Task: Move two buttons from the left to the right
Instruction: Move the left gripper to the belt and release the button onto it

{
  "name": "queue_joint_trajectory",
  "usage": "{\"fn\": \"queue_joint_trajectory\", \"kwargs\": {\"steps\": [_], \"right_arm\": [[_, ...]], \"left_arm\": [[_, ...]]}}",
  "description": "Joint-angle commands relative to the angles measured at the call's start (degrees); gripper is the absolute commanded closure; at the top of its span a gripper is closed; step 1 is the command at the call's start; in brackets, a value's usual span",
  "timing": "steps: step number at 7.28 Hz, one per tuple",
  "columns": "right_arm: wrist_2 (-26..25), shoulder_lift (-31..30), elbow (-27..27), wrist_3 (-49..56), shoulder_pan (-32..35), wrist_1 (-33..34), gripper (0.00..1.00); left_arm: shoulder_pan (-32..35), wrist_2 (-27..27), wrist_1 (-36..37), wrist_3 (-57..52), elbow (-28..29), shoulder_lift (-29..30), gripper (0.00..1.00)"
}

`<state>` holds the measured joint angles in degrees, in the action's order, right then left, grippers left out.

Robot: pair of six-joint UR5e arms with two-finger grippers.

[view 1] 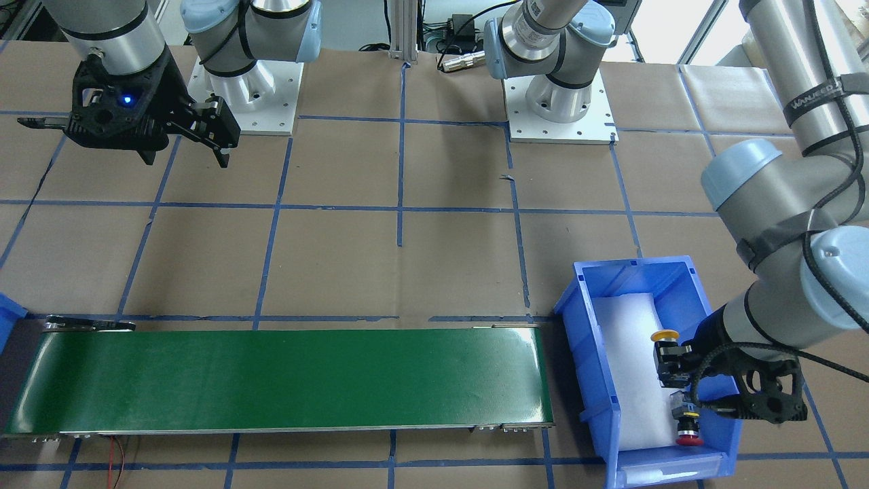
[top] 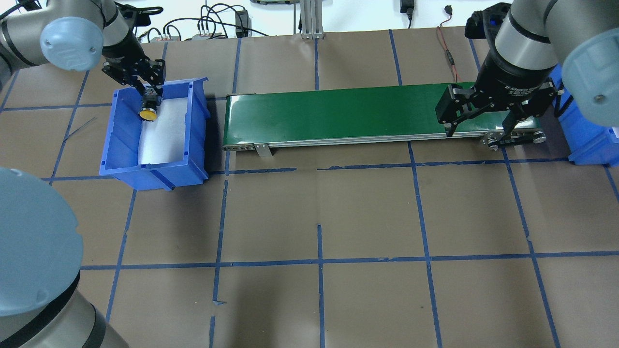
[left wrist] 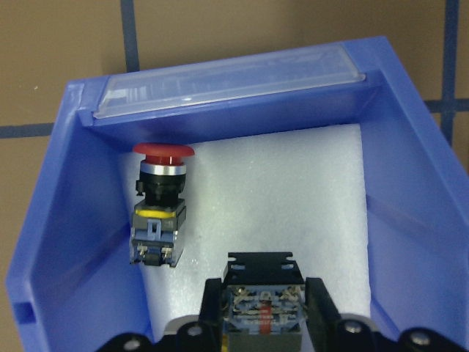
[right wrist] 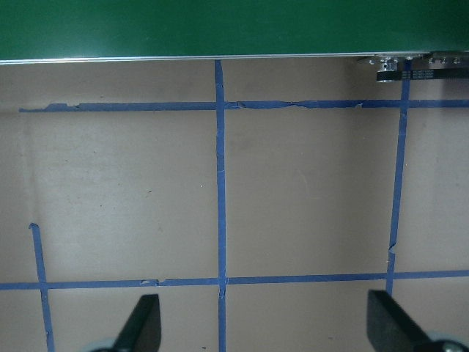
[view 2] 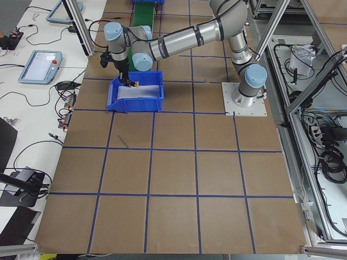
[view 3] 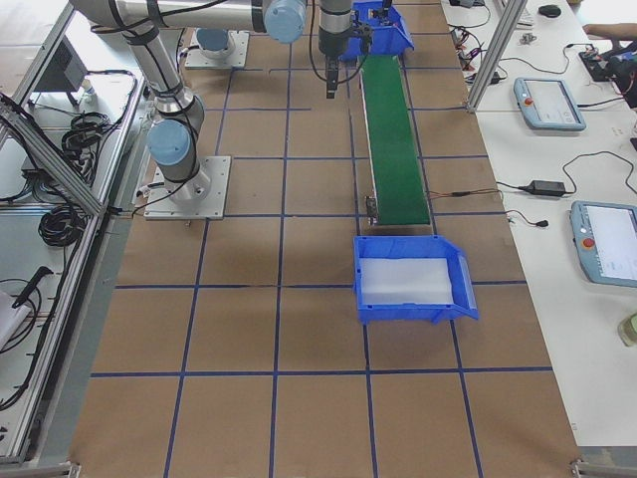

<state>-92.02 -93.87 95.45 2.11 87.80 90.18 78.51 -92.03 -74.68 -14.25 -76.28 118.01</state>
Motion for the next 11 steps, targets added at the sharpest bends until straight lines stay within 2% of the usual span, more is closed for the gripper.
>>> {"fn": "queue_joint_trajectory", "kwargs": {"steps": [1,5,7,9,10,11], "right_arm": [[0.0,0.0,0.0,0.0,0.0,0.0,0.0],[0.0,0.0,0.0,0.0,0.0,0.0,0.0],[0.0,0.0,0.0,0.0,0.0,0.0,0.0],[0.0,0.0,0.0,0.09,0.0,0.0,0.0],[0.0,0.0,0.0,0.0,0.0,0.0,0.0],[0.0,0.0,0.0,0.0,0.0,0.0,0.0]], "left_arm": [[2.16,-2.01,-4.49,3.67,-0.1,-4.79,0.56],[13.58,-1.41,-2.67,20.99,0.08,-3.76,0.56],[16.84,-1.05,2.76,23.91,0.08,0.18,0.56],[17.73,1.59,4.44,24.19,0.08,2.75,0.58],[17.73,1.68,4.63,24.27,-0.01,2.84,0.55],[17.73,1.68,4.63,24.27,-0.27,2.84,0.37]]}}
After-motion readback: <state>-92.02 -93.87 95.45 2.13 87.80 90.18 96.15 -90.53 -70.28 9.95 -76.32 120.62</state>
